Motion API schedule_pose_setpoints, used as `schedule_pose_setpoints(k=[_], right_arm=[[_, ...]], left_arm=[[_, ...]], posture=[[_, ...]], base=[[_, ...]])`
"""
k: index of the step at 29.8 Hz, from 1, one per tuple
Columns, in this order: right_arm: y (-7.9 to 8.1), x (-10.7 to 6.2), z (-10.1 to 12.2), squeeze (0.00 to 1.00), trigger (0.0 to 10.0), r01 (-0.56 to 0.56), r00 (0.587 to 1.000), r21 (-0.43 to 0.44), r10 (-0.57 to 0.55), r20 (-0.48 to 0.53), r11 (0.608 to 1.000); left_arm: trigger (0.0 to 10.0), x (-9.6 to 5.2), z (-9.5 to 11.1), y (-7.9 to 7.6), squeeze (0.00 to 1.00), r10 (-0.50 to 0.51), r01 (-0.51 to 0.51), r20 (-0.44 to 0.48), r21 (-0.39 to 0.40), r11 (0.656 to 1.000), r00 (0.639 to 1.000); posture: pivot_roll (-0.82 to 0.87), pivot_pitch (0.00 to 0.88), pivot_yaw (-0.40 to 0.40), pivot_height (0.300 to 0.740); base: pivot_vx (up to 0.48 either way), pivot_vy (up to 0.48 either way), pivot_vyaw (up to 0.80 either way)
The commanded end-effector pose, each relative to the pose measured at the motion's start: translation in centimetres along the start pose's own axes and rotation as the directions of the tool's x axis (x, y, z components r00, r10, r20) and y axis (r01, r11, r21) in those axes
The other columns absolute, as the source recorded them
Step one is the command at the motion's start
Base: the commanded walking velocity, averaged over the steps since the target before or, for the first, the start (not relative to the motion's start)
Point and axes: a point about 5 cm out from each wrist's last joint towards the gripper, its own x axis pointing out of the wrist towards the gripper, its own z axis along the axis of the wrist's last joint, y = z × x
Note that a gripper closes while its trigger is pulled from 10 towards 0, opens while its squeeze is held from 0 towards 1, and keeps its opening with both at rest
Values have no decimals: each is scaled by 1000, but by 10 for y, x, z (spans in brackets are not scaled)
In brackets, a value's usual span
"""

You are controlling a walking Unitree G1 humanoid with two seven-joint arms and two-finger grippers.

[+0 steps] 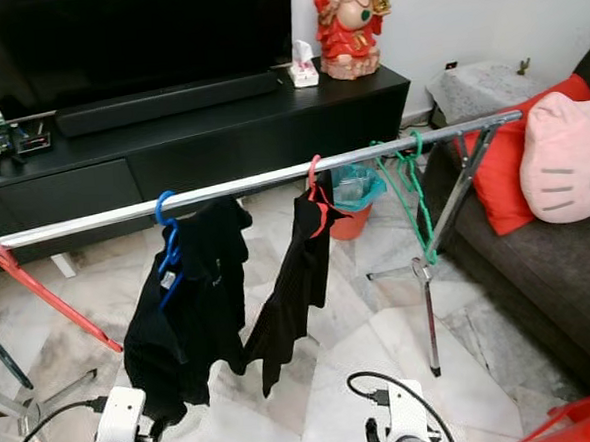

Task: Hang hanger

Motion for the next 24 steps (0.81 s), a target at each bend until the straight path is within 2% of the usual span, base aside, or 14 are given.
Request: schedule_pose_setpoints(k=[1,5,9,11,14,19,24], right_arm=[[-4,0,2,0,10000,10,1000,-4,-10,22,1000],[-6,0,4,0,10000,22,999,0,-22,28,1000],[-5,0,3,0,10000,17,1000,3,-17,24,1000],[-5,0,2,0,10000,11,1000,-14,-11,21,1000],[-4,0,2,0,10000,11,1000,-21,-10,22,1000],[-4,0,2,0,10000,15,1000,-34,-14,17,999],[-4,0,2,0,10000,17,1000,-28,-17,15,999]], left_arm=[[10000,1,1,-4,0,-25,25,-3,19,1000,1000],[10000,0,-1,-6,0,-30,30,-5,18,999,1000],[10000,0,-2,-7,0,-33,33,-5,16,999,999],[10000,0,-2,-8,0,-37,37,-5,20,999,999],[10000,0,0,-9,0,-53,53,5,40,998,999],[10000,1,11,-11,0,-97,90,63,102,991,993],[10000,2,38,-9,0,-162,136,199,135,981,967]], posture=[[43,0,-21,740],[43,0,-21,740],[45,0,-24,740],[44,0,-25,740],[44,0,-28,740],[51,0,-31,740],[52,0,-29,740]], base=[[0,-307,0],[0,-300,0],[0,-270,-691],[0,0,-703],[0,0,0],[0,0,0],[0,0,0]])
